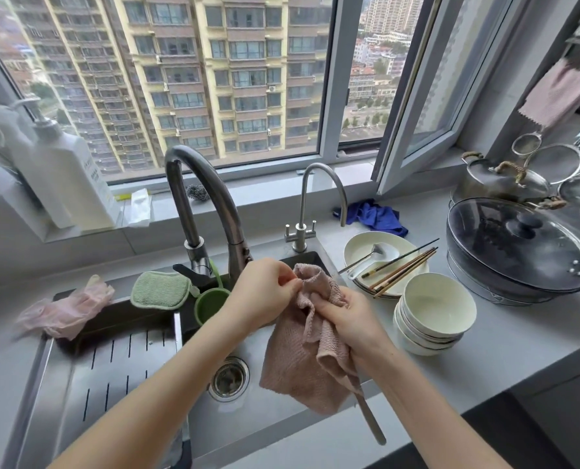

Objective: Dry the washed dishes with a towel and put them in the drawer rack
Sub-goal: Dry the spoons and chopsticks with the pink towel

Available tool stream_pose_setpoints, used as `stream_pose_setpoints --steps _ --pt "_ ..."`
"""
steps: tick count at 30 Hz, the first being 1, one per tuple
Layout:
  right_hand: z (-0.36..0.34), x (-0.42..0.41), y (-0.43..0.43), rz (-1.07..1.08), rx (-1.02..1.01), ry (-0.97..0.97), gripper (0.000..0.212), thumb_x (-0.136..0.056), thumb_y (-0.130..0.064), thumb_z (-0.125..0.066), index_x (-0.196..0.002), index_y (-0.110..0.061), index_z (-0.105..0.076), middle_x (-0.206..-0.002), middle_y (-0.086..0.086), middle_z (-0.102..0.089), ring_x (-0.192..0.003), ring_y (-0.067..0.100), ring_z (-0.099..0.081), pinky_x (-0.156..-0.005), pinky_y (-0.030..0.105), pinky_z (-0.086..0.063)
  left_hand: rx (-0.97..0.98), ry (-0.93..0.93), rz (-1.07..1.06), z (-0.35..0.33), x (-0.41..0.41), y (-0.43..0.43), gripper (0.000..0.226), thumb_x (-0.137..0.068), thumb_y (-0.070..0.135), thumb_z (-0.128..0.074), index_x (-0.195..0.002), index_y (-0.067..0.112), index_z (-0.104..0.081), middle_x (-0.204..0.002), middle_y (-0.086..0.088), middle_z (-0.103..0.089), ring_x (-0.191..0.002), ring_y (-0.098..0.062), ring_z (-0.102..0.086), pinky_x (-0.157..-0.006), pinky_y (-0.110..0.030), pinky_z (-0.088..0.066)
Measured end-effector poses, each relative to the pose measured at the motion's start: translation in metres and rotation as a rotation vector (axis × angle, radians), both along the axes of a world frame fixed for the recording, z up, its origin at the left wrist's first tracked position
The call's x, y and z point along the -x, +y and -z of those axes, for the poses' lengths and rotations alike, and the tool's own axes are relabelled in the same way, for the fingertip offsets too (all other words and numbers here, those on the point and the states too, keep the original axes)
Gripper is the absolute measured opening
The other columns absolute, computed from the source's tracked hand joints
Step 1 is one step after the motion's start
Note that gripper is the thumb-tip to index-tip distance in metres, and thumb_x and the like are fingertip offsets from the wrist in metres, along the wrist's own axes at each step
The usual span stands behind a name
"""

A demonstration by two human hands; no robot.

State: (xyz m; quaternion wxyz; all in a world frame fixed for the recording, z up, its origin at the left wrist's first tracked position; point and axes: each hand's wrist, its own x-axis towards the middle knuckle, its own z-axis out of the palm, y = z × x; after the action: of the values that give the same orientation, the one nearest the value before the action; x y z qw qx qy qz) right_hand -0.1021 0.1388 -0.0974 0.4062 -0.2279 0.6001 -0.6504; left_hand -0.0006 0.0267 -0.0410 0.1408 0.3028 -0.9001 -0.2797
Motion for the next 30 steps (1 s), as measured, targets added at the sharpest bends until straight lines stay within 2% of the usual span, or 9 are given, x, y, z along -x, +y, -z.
stream_pose_setpoints --steps 3,7,10,16,20,22,24,26,30 --pt "-0.003 -0.002 -0.003 -0.023 -0.008 0.054 0.004 -0.088 -0.010 -0.065 -0.085 -0.009 -0.068 -0.074 0.005 -0.069 -0.070 0.015 -0.064 -0.064 0.026 -0.051 0.014 -0.053 0.042 -0.004 -0.001 -0.002 0.022 -0.088 0.023 -0.060 -0.081 0.010 -0.076 -0.077 -0.010 -0.071 -0.075 -0.023 -0.063 -0.069 -0.032 -0.047" --pt "-0.008 -0.004 -0.005 -0.059 -0.032 0.026 0.007 -0.086 -0.009 -0.067 -0.092 -0.005 -0.067 -0.083 0.009 -0.071 -0.077 0.018 -0.067 -0.067 0.026 -0.051 -0.013 0.037 -0.006 -0.004 -0.005 -0.007 0.019 -0.085 0.021 -0.065 -0.076 0.009 -0.077 -0.071 -0.010 -0.072 -0.068 -0.022 -0.063 -0.066 -0.031 -0.049" --pt "-0.015 -0.005 0.000 -0.125 -0.051 0.004 0.008 -0.084 -0.005 -0.068 -0.091 -0.007 -0.066 -0.082 0.007 -0.071 -0.076 0.017 -0.068 -0.066 0.025 -0.052 0.051 0.140 -0.174 -0.011 -0.018 -0.021 0.016 -0.086 0.018 -0.065 -0.082 0.008 -0.077 -0.068 -0.002 -0.069 -0.063 -0.017 -0.061 -0.065 -0.029 -0.051" --pt "-0.048 -0.008 -0.010 -0.265 -0.003 0.115 0.029 -0.078 -0.007 -0.073 -0.106 -0.004 -0.063 -0.097 0.015 -0.070 -0.091 0.026 -0.067 -0.081 0.035 -0.054 0.087 0.405 -0.402 -0.059 -0.058 -0.069 0.015 -0.089 0.013 -0.062 -0.086 0.004 -0.072 -0.072 -0.009 -0.070 -0.070 -0.026 -0.068 -0.074 -0.045 -0.057" --pt "-0.071 -0.020 -0.044 -0.266 -0.046 0.390 0.025 -0.079 -0.003 -0.072 -0.102 -0.004 -0.062 -0.098 0.017 -0.070 -0.091 0.028 -0.067 -0.076 0.034 -0.056 0.264 0.526 -0.691 -0.108 -0.114 -0.132 0.018 -0.092 0.011 -0.058 -0.096 -0.002 -0.069 -0.083 -0.014 -0.069 -0.076 -0.027 -0.068 -0.070 -0.031 -0.057" --pt "-0.081 -0.033 -0.066 -0.244 -0.023 0.453 0.020 -0.079 -0.003 -0.072 -0.096 -0.005 -0.061 -0.094 0.016 -0.069 -0.087 0.025 -0.067 -0.074 0.034 -0.055 0.331 0.587 -0.772 -0.130 -0.151 -0.162 0.018 -0.091 0.011 -0.058 -0.092 -0.003 -0.069 -0.079 -0.014 -0.066 -0.070 -0.020 -0.069 -0.052 -0.017 -0.054" --pt "-0.095 -0.052 -0.090 -0.246 0.029 0.515 0.016 -0.081 -0.005 -0.072 -0.091 -0.010 -0.060 -0.086 0.008 -0.068 -0.079 0.016 -0.064 -0.067 0.023 -0.051 0.389 0.587 -0.787 -0.144 -0.180 -0.177 0.015 -0.091 0.010 -0.058 -0.087 0.001 -0.068 -0.074 -0.011 -0.064 -0.054 -0.007 -0.066 -0.041 -0.007 -0.043" --pt "-0.111 -0.074 -0.118 -0.258 0.076 0.627 0.014 -0.082 -0.010 -0.071 -0.088 -0.012 -0.059 -0.082 0.002 -0.066 -0.074 0.010 -0.062 -0.064 0.018 -0.049 0.456 0.552 -0.800 -0.155 -0.203 -0.184 0.014 -0.089 0.009 -0.058 -0.082 0.003 -0.068 -0.072 -0.011 -0.064 -0.051 -0.004 -0.063 -0.047 -0.013 -0.047" --pt "-0.139 -0.114 -0.173 -0.291 0.159 0.899 0.015 -0.082 -0.014 -0.070 -0.081 -0.014 -0.056 -0.075 -0.002 -0.061 -0.070 0.012 -0.057 -0.062 0.016 -0.043 0.568 0.560 -0.845 -0.181 -0.258 -0.201 0.018 -0.087 0.012 -0.059 -0.086 -0.001 -0.072 -0.070 -0.015 -0.069 -0.067 -0.021 -0.069 -0.065 -0.032 -0.052"
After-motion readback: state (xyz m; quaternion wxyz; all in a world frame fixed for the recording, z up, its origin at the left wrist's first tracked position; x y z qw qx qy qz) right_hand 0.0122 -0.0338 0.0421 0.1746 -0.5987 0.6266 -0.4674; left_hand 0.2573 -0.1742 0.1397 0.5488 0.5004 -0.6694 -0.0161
